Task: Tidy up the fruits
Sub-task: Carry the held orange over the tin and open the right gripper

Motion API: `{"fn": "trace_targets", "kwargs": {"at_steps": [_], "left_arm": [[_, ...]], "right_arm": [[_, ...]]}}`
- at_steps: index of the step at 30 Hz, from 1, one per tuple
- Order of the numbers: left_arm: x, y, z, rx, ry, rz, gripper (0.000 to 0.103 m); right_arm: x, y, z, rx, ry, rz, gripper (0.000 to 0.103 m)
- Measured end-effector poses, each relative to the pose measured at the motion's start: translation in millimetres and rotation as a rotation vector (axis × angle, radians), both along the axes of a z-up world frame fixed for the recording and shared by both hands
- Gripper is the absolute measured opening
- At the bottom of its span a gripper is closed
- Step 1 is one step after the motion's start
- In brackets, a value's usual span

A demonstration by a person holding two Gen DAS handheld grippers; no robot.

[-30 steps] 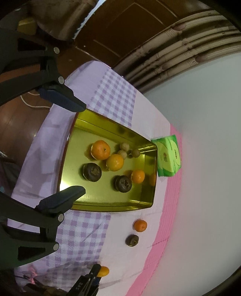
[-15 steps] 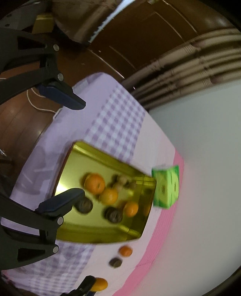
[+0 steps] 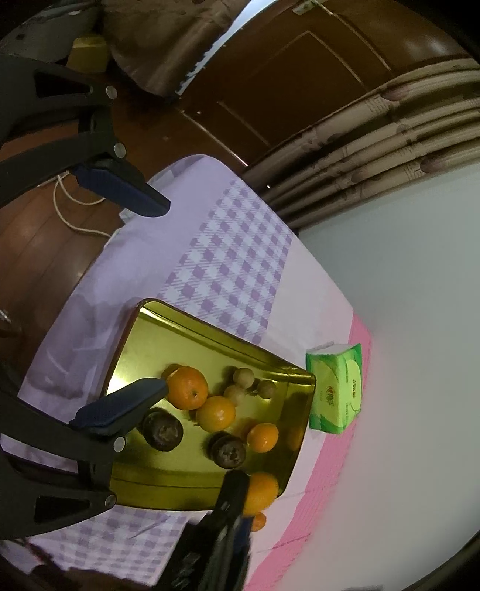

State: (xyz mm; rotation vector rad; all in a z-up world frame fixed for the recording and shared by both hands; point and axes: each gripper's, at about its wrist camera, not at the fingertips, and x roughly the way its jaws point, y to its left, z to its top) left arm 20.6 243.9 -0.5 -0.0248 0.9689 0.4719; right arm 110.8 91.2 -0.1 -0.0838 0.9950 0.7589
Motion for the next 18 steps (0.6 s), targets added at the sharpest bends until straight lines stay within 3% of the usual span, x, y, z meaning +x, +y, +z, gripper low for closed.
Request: {"fn": "trace_targets", "kwargs": {"at_steps": [18], "left_arm": [[7.4,3.7,-8.4,-0.033,0.035,0.000,0.090]], "right_arm": [[38.6,47.0,-31.9,-0.079,0.023,0.022,0.033]]}}
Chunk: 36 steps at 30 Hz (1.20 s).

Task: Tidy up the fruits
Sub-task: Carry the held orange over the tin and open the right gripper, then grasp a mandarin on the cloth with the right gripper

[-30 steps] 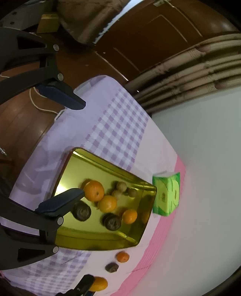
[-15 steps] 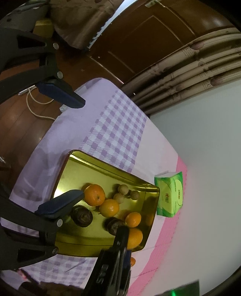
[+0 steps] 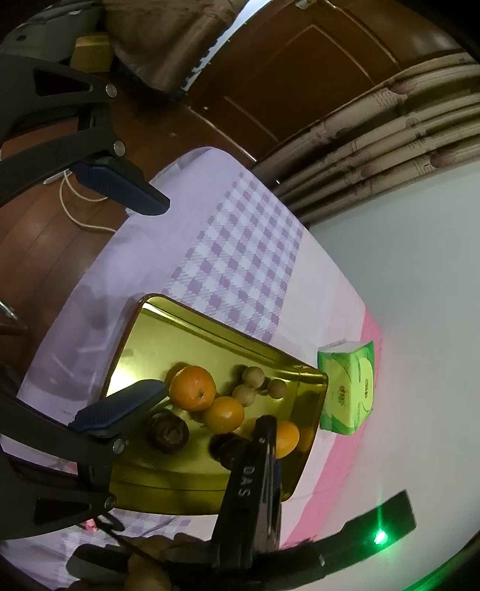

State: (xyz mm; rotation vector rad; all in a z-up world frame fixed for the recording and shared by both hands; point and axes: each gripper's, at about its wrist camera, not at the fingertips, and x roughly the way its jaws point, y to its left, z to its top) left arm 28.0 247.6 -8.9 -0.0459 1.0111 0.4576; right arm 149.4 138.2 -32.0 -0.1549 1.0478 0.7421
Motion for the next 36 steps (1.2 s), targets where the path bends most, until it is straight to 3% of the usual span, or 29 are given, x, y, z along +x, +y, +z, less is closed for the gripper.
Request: {"fn": "trace_targets", "kwargs": {"at_steps": [8,16,23,30,36], "left_arm": [[0.8,-0.7,-1.5,-0.003,0.009,-0.003,0.091],[1.7,-3.0,-1.5,0.011,0.009,-0.010,0.091],[1.2,-8.3,-1.9,0.032,0.010,-0.020,0.091],[0.6,-14.8,-1.7,0.054,0.010,-0.029,0.091],[0.2,-22.1,-1.0,0.090,0.011,-0.043,0.091]], "right_arm": [[4.0,6.6,0.6,0.012,-0.012,-0.003,0.035],[-6.8,-16.3,24.4,0.117,-0.029,-0.047,0.037],[-41.5,-60.1,31.1,0.189,-0.039,-0.097,0.041],[-82.2,-121.1,21.2,0.154,-0.077,-0.150,0.048],[-85.0,-171.6,12.3,0.146,-0.062,-0.237,0.048]]}}
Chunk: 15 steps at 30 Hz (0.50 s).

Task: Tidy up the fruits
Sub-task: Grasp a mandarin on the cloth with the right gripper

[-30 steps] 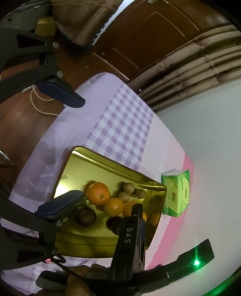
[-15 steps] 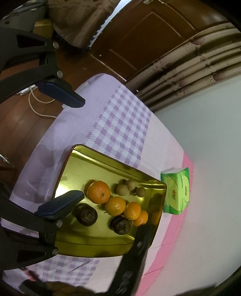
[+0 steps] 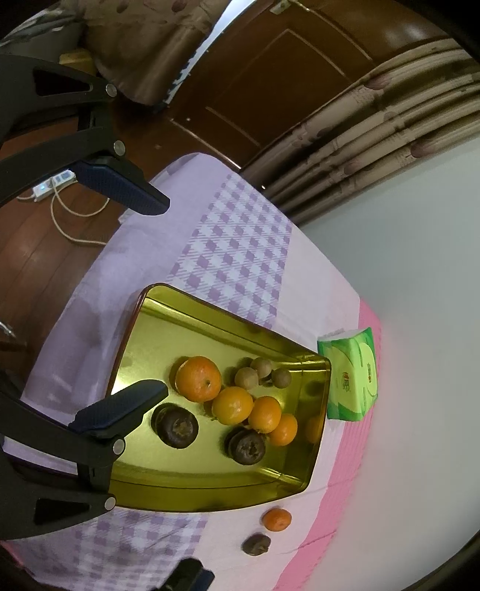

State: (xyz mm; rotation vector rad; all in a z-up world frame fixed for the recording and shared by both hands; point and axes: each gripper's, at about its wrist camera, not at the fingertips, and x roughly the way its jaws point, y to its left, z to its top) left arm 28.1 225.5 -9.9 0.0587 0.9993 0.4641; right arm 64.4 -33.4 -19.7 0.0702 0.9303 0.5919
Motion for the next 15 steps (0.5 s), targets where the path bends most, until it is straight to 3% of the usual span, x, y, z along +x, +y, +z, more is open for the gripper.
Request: {"fn": "trace_targets", "kwargs": {"at_steps": [6,15], "left_arm": [[0.9,-6.0,-2.5,0.028,0.009,-0.011,0.091],[1.1,-2.3,0.0,0.051,-0.012,0.016,0.091]], "right_arm": [[9.4,-20.5,2.4,-0.005,-0.012,-0.035,0.048],[58.6,-12.1,7.3,-0.079,-0.050,0.043,0.052]]}}
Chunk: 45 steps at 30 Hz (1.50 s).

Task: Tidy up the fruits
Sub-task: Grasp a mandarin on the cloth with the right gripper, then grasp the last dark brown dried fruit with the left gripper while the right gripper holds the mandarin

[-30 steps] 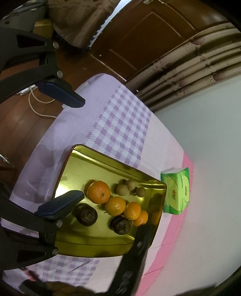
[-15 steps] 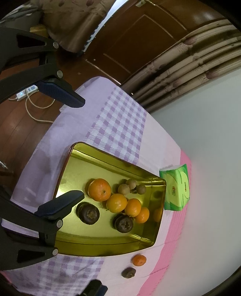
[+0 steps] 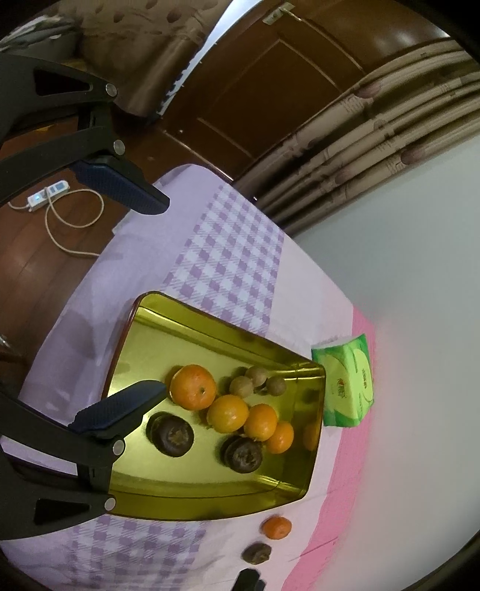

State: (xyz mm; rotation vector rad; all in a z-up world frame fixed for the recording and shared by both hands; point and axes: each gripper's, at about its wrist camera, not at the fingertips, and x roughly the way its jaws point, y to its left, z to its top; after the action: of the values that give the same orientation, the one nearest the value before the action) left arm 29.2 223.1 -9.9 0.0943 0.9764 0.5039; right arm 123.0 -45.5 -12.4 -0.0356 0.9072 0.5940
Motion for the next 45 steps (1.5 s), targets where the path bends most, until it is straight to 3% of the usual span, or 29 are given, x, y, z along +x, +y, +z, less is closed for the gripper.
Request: {"fn": "trace_targets", "kwargs": {"at_steps": [13,14,15,16,19,23,28,31,33,36,39,41,45], "left_arm": [[7.7,-4.2,-11.4,0.004,0.037,-0.015,0.091],[8.5,-5.0,-12.7,0.007,0.041,-0.017,0.091],[9.0,-6.3,-13.9,0.013,0.045,-0.017,0.091],[9.8,-7.8,-15.5,0.022,0.050,-0.020,0.091],[10.3,-13.5,-16.6,0.051,0.047,-0.039,0.091],[-0.7,-28.9,2.9,0.088,-0.041,-0.100,0.091],[-7.6,-72.7,34.6,0.085,-0.130,-0.289,0.091],[6.1,-109.4,47.8,0.019,-0.138,-0.459,0.091],[22.7,-133.6,51.9,-0.045,-0.129,-0.551,0.091],[53.6,-173.9,49.3,-0.125,-0.098,-0.713,0.091],[84.1,-209.5,36.0,-0.119,-0.060,-0.857,0.091],[110.1,-228.0,19.8,-0.097,-0.009,-0.912,0.091],[157.3,-241.9,-11.4,-0.150,0.123,-0.942,0.091]], "right_arm": [[89.8,30.7,-45.1,-0.194,0.052,0.103,0.059],[93.9,34.6,-51.8,-0.217,0.063,0.117,0.056],[96.8,37.4,-58.4,-0.246,0.078,0.124,0.034],[97.7,40.1,-64.3,-0.272,0.088,0.131,0.034],[85.7,33.6,-47.9,-0.231,0.034,0.130,0.033],[50.9,-25.2,-12.7,-0.118,-0.054,-0.002,0.033],[5.0,-135.0,-26.3,-0.172,-0.048,-0.215,0.033],[-14.2,-201.6,-41.7,-0.203,-0.015,-0.364,0.034],[-20.9,-224.1,-46.0,-0.195,-0.004,-0.410,0.034],[-26.0,-243.7,-52.7,-0.187,0.000,-0.458,0.034],[-26.4,-242.8,-57.3,-0.150,0.005,-0.485,0.034],[-28.8,-245.6,-59.7,-0.127,0.012,-0.491,0.034],[-25.1,-246.4,-57.3,-0.101,0.002,-0.488,0.034]]}}
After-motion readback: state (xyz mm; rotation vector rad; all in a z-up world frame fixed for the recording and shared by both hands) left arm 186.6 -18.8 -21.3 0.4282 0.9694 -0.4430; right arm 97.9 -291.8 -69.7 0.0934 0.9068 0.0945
